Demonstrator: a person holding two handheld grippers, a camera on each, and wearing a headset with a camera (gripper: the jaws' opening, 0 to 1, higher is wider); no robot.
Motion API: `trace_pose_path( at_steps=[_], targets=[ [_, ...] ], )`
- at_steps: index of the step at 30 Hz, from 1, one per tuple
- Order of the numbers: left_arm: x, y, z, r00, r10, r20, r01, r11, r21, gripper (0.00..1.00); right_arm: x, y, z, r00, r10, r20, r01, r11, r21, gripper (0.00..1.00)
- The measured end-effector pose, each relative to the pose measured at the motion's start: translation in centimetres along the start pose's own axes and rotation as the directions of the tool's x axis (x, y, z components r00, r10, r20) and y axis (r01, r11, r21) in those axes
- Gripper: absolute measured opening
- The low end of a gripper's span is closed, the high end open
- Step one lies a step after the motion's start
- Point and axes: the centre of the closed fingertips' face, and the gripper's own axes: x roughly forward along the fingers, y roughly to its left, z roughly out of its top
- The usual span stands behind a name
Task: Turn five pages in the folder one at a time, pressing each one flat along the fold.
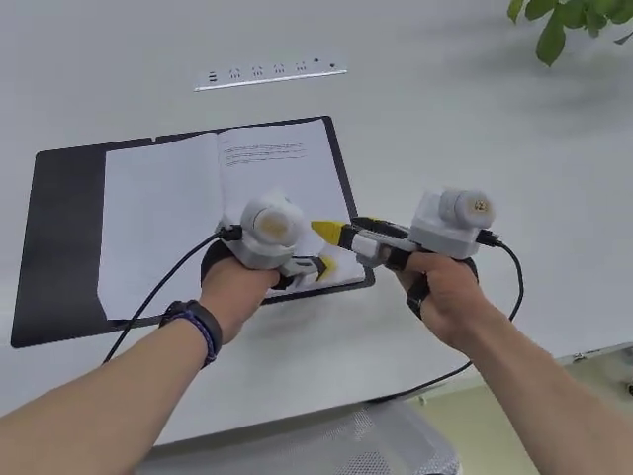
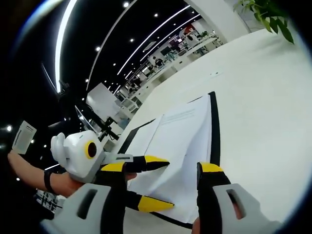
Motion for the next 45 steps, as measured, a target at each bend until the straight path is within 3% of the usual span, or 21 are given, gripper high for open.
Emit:
trace_pose_path(
  at_steps=[4,12,17,20,29,37,43,45],
  targets=[
    [-0.2,0.0,-0.2,1.0,0.0,0.003,0.0,1.0,-0.004,0.54,0.0,-0.6,-0.5,1.0,-0.003,-0.007,0.004,1.0,0.022,0.55],
    [-0.5,-0.3,-0.5,1.0,0.004,-0.005,-0.005,1.0,-0.029,0.55,0.1,0.0,-0.6,0.9997,0.024,0.002,-0.024,0.999,0.043,0.46],
    [-0.9,-0.8,-0.8,0.9999,-0.004,-0.012,0.003,0.999,-0.05,0.58,0.0,-0.2,-0.9,1.0,0.009,-0.003,-0.009,0.998,0.064,0.4],
    [-1.6,-1.0,-1.0,0.9998,-0.006,-0.021,0.004,0.998,-0.065,0.62,-0.4,-0.3,-0.7,0.9996,0.0,0.027,-0.002,0.996,0.087,0.36],
    [-4.6,-1.1,-0.5,0.9988,0.036,0.034,-0.033,0.994,-0.103,0.65,-1.6,-0.4,-1.1,0.9974,-0.031,0.065,0.022,0.99,0.138,0.14],
    [-7.7,-0.4,-0.6,0.9931,0.084,0.081,-0.072,0.987,-0.146,0.66,-1.8,0.3,-1.6,0.9961,-0.046,0.075,0.034,0.988,0.152,0.06],
    [-10.5,-0.1,-0.9,0.9898,0.115,0.084,-0.102,0.984,-0.144,0.69,-1.9,0.9,-1.5,0.9952,-0.06,0.078,0.047,0.986,0.158,0.0],
    [-11.7,-0.2,-0.6,0.9862,0.126,0.107,-0.111,0.984,-0.139,0.7,-1.9,1.1,-1.2,0.9951,-0.055,0.082,0.043,0.989,0.143,0.0]
  ],
)
